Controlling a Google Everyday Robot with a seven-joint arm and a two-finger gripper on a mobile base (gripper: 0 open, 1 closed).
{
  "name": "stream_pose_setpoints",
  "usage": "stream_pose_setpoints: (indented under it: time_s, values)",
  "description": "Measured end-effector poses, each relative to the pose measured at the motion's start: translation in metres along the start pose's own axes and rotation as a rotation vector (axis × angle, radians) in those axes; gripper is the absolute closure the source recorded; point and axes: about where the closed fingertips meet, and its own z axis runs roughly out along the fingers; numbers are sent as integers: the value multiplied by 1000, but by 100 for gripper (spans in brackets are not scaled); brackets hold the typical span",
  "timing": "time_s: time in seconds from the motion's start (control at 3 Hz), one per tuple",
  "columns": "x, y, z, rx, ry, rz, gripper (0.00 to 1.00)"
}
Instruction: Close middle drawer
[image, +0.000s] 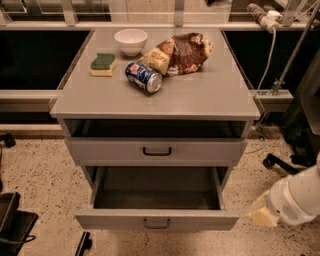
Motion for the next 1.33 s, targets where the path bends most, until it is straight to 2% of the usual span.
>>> stream_pose_setpoints:
  time_s: [0.33, 0.67, 1.0, 1.33]
  values:
    - [22, -20, 79, -37, -62, 87, 100]
    - [22, -39, 142, -73, -101, 120, 100]
    - [13, -43, 193, -148, -92, 117, 100]
    - [15, -40, 202, -165, -89, 121, 100]
